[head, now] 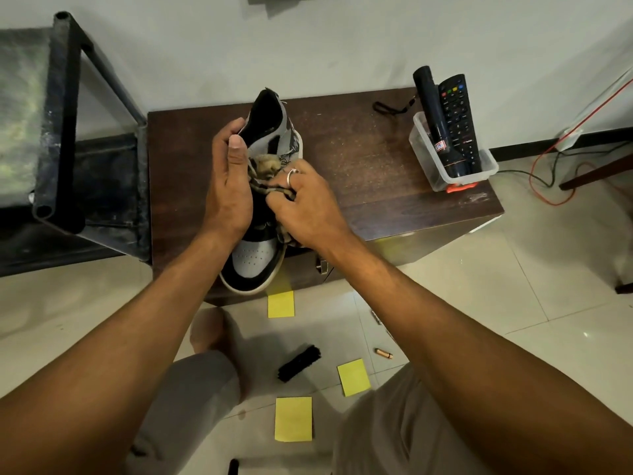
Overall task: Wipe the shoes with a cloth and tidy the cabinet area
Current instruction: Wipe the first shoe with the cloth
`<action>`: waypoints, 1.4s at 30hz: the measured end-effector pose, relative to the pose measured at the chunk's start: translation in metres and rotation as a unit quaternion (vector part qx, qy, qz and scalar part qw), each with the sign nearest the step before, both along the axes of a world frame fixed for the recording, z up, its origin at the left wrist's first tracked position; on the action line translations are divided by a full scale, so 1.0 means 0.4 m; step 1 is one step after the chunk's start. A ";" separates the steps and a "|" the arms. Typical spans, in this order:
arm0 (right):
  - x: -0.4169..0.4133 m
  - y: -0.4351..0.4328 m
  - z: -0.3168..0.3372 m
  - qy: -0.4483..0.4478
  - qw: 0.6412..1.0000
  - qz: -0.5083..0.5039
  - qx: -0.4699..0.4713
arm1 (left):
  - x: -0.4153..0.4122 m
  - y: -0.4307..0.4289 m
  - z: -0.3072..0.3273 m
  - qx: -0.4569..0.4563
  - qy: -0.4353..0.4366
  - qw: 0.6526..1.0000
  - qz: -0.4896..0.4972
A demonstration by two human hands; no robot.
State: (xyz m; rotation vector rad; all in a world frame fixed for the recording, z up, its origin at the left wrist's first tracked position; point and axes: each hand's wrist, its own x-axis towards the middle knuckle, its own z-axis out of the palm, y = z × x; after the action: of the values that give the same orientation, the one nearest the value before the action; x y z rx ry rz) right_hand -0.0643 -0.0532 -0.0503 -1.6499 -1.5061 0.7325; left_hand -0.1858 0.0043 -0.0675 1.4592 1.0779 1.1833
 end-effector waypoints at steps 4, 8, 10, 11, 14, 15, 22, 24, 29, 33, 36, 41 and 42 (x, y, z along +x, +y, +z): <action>0.014 0.006 0.004 0.005 0.997 -0.053 0.055 | 0.000 0.000 -0.004 -0.011 -0.017 1.000 0.001; 0.009 0.014 -0.008 0.051 0.983 -0.102 0.145 | -0.001 0.000 -0.006 -0.014 -0.022 1.000 -0.004; -0.001 0.015 -0.023 0.035 0.990 -0.069 0.121 | -0.002 0.000 -0.005 -0.010 -0.019 1.000 -0.004; -0.007 0.013 -0.029 0.021 0.993 -0.054 0.103 | -0.002 0.001 -0.005 -0.009 -0.016 1.000 -0.003; -0.005 0.009 -0.025 -0.028 0.998 -0.048 0.038 | -0.003 0.003 -0.004 -0.010 -0.014 1.000 -0.001; 0.000 0.008 -0.016 -0.046 0.998 -0.050 0.017 | -0.002 0.003 -0.002 -0.011 -0.014 1.000 0.000; 0.044 0.010 0.032 -0.024 0.993 -0.118 0.013 | 0.000 -0.002 -0.001 -0.024 -0.025 0.999 0.001; 0.050 0.022 0.033 0.073 0.978 -0.182 0.068 | 0.000 -0.003 -0.004 -0.026 -0.021 0.999 0.004; 0.030 0.049 -0.015 0.068 0.990 -0.119 -0.011 | 0.003 -0.002 -0.013 -0.006 0.013 1.000 -0.003; 0.020 0.039 -0.006 0.054 0.994 -0.083 -0.056 | 0.001 0.000 -0.013 -0.001 0.027 1.000 -0.008; 0.017 0.015 0.007 0.006 0.995 -0.058 -0.080 | 0.004 -0.003 -0.006 0.006 0.029 1.000 -0.009; 0.059 -0.005 0.052 0.031 0.989 -0.011 -0.145 | 0.003 -0.007 0.000 0.010 0.013 1.000 -0.001; 0.068 -0.007 0.059 0.039 0.989 -0.012 -0.142 | 0.003 -0.007 -0.001 0.011 0.012 1.000 0.001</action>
State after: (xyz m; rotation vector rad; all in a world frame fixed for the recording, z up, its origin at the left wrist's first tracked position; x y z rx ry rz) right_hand -0.0370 -0.0559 -0.0266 -1.8211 -1.3724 1.0234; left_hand -0.1845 0.0017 -0.0678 1.4928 1.0853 1.1857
